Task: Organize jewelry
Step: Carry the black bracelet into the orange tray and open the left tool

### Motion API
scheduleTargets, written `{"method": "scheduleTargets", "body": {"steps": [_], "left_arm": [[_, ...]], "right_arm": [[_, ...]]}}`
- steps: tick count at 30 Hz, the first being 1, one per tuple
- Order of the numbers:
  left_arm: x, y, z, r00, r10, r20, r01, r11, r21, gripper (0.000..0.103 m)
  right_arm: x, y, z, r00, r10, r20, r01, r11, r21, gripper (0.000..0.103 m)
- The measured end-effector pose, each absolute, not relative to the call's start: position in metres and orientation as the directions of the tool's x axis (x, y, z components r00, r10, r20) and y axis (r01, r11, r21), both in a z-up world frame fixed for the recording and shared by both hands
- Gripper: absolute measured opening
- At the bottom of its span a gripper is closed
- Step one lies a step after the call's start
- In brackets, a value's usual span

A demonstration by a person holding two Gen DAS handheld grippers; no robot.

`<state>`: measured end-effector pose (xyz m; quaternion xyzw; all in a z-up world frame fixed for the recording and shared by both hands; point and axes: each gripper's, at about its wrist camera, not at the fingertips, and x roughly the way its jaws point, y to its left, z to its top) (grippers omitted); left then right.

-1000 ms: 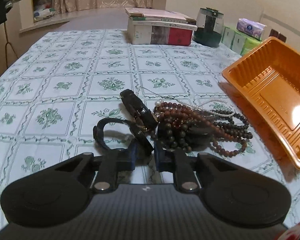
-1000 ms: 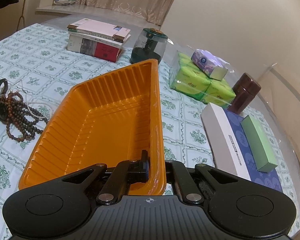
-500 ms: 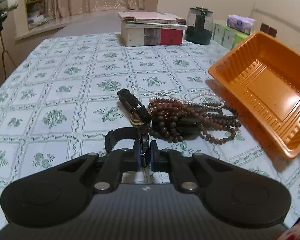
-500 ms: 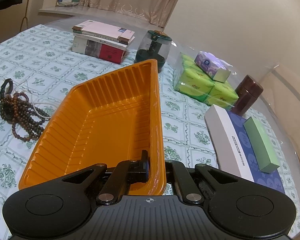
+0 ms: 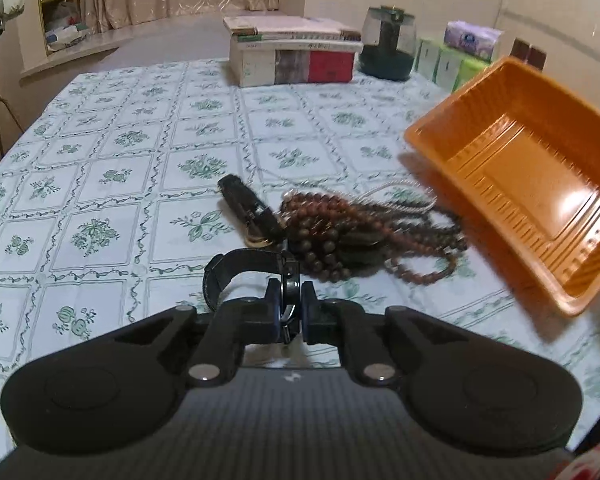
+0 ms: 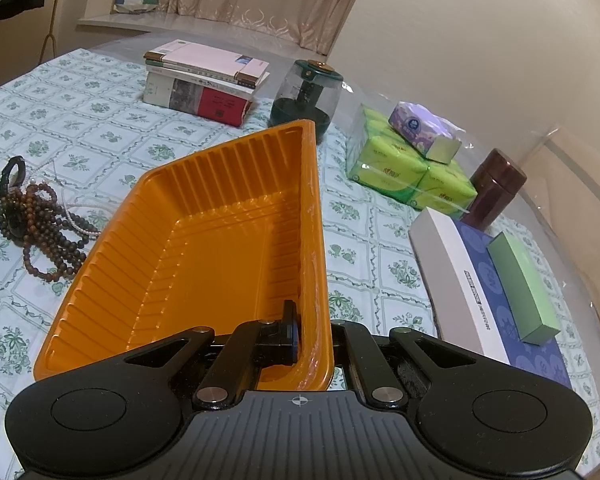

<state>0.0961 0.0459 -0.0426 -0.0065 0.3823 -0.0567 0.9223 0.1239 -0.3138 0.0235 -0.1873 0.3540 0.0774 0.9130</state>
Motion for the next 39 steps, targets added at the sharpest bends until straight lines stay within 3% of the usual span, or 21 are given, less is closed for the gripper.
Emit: {"method": "scheduleTargets", "body": {"steps": [10,18,26,29,39], "left_arm": [[0.101,-0.025,-0.012,0.702,-0.315,-0.638,0.248,0.949,-0.196,0.008],[0.12,-0.113,-0.014,0.639,-0.464,-0.613,0.414,0.88,-0.234,0.009],[0.132,-0.145,-0.034,0.587,-0.484,-0.649,0.455,0.861,-0.23,0.009],[0.13,-0.146,-0.033,0.598,-0.488,-0.636,0.463,0.858,-0.223,0.021],[0.115,-0.098,-0.022,0.663,-0.432,-0.611,0.382,0.898,-0.22,0.028]], "right_arm": [[0.122,-0.314,0.021,0.736,0.014,-0.677,-0.273,0.921,-0.278,0.003],[0.122,-0.315,0.021,0.727,0.011,-0.686,-0.279,0.918,-0.281,0.003],[0.122,-0.319,0.018,0.703,0.005,-0.711,-0.295,0.912,-0.284,0.003],[0.122,-0.318,0.017,0.689,0.001,-0.725,-0.309,0.905,-0.293,0.003],[0.123,-0.313,0.013,0.648,-0.034,-0.761,-0.356,0.87,-0.342,0.003]]}}
